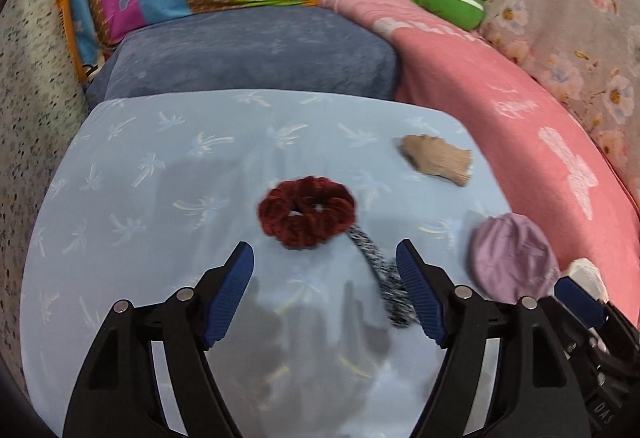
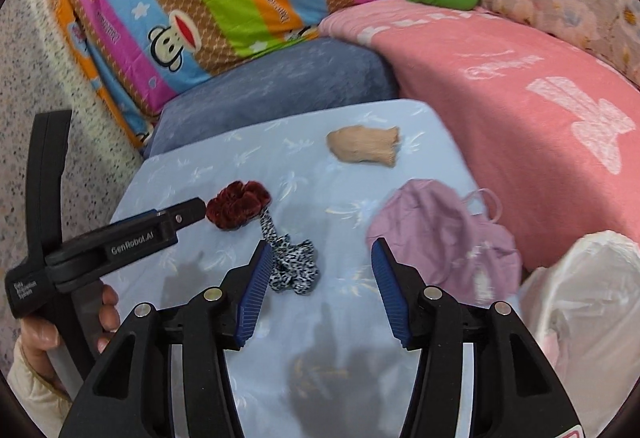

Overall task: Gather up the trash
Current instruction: 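Move both open grippers back over the remaining scrunchies on the table, then grasp the dark red scrunchie with the left gripper while the right gripper grasps the leopard scrunchie, then carry both scrunchies over the white bin and open both grippers, then move both open grippers back over the lilac cap and beige glove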

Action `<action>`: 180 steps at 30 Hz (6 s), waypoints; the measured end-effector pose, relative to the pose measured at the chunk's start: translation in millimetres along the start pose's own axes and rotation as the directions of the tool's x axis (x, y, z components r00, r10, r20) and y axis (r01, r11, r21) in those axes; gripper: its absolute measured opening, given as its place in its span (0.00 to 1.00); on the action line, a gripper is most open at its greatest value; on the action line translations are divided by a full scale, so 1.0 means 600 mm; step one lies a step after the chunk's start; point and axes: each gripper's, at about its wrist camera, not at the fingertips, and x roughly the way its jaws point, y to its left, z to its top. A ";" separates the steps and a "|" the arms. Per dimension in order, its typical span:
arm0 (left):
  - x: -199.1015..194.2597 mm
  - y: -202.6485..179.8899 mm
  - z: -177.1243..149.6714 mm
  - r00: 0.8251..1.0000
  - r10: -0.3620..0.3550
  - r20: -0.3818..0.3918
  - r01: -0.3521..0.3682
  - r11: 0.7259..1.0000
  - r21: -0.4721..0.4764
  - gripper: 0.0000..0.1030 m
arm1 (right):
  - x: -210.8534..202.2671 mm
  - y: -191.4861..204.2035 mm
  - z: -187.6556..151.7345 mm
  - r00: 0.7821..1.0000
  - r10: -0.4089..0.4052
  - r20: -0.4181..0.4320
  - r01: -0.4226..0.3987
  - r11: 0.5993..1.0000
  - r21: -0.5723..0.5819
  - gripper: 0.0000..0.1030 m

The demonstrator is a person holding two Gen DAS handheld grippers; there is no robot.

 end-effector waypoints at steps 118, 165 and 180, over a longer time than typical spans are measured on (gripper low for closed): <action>-0.217 -0.493 -0.079 0.892 -0.449 0.053 0.395 0.830 0.393 0.49 | -0.455 -0.352 -0.054 0.874 -0.308 0.377 0.186 0.927 0.327 0.40; -0.105 -0.244 -0.037 0.982 -0.156 0.106 0.142 0.981 0.131 0.82 | -0.188 -0.196 -0.025 0.982 -0.123 0.142 0.104 0.986 0.134 0.67; 0.003 -0.147 -0.011 0.997 -0.069 0.026 0.067 0.996 0.063 0.83 | 0.035 -0.179 -0.025 0.991 -0.127 -0.051 0.133 0.982 0.137 0.71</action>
